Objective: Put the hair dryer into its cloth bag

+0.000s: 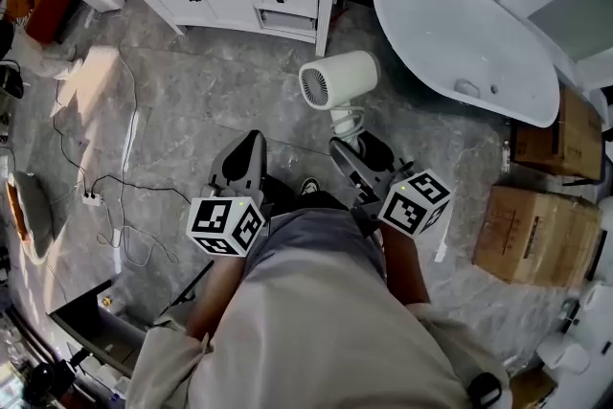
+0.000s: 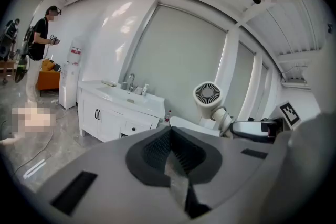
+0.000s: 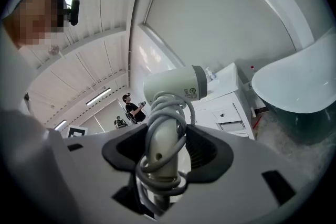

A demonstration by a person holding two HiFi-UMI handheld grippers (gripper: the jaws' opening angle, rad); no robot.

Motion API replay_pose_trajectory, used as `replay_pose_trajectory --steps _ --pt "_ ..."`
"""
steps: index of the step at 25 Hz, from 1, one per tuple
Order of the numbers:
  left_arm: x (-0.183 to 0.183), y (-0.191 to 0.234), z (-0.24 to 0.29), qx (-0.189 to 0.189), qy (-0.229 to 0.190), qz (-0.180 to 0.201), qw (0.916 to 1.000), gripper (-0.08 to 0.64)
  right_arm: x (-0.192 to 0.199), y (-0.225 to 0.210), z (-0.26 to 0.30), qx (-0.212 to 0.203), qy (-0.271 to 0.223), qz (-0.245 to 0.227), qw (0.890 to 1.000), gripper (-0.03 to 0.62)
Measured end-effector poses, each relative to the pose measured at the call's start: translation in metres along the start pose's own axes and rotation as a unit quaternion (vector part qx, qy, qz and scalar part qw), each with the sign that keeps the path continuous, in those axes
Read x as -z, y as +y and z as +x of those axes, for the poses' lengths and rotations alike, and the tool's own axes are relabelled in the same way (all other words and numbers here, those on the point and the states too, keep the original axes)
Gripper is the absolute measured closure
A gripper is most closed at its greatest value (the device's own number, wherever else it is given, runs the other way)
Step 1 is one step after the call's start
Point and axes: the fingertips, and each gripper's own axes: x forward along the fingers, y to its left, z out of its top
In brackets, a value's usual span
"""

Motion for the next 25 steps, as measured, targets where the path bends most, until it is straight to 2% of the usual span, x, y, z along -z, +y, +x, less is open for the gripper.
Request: replay_pose_trajectory --steps 8,14,18,25 --pt "0.004 0.018 -0.004 -0.018 0.006 -0.02 0.9996 0.554 -0.002 0.002 0.011 -0.033 0.007 0.031 0.999 0.354" --pt "-0.007 0.046 0.011 -0.016 -0.002 -0.036 0.9992 0.555 -0.019 -0.003 0.043 -0.045 0.022 0.028 0.998 0.353" --pt "-0.018 0.06 0.03 -0.003 -0.003 -0.034 0.9994 0.555 -0.037 -0.008 0.062 -0.041 0.02 0.007 0.999 0.353" --pt "-0.046 0.109 0.066 0.001 0.0 -0.039 0.9992 0.555 -0.061 -0.016 0.12 -0.037 0.019 0.013 0.999 0.353"
